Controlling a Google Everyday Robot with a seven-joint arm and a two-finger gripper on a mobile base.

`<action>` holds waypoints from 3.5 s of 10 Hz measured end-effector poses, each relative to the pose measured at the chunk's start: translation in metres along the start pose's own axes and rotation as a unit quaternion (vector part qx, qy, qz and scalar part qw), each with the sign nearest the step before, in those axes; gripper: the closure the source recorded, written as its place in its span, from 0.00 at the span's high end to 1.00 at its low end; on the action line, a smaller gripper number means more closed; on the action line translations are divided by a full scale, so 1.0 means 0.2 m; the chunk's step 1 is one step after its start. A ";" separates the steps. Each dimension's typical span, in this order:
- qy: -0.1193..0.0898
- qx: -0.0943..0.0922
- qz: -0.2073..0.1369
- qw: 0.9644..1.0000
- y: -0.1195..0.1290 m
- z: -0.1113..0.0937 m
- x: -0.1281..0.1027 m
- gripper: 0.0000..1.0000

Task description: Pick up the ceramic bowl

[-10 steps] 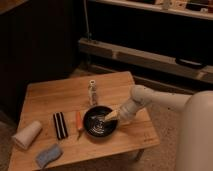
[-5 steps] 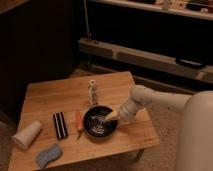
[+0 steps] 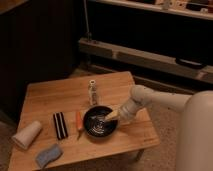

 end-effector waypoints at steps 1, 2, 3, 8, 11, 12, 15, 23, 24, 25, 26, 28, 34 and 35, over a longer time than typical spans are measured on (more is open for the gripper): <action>0.000 0.000 0.000 1.000 0.00 0.00 0.00 0.80; 0.000 0.000 0.000 1.000 0.00 0.00 0.00 0.80; 0.000 0.000 0.000 1.000 0.00 0.00 0.00 0.80; 0.000 0.000 0.000 1.000 0.00 0.00 0.00 0.80; 0.000 0.000 0.000 1.000 0.00 0.00 0.00 0.80; 0.000 0.000 0.000 1.000 0.00 0.00 0.00 0.80; 0.000 0.000 0.000 1.000 0.00 0.00 0.00 0.80; 0.000 0.000 0.000 1.000 0.00 0.00 0.00 0.80; 0.000 0.000 0.000 1.000 0.00 0.00 0.00 0.78; 0.000 0.000 0.000 1.000 0.00 0.00 0.00 0.71; 0.000 0.000 0.000 1.000 0.00 0.00 0.00 0.62; 0.001 0.003 0.003 1.000 -0.03 0.00 0.01 0.39; -0.029 -0.067 -0.026 0.997 0.01 -0.21 0.13 0.00; -0.035 -0.081 -0.035 0.995 0.03 -0.27 0.17 0.00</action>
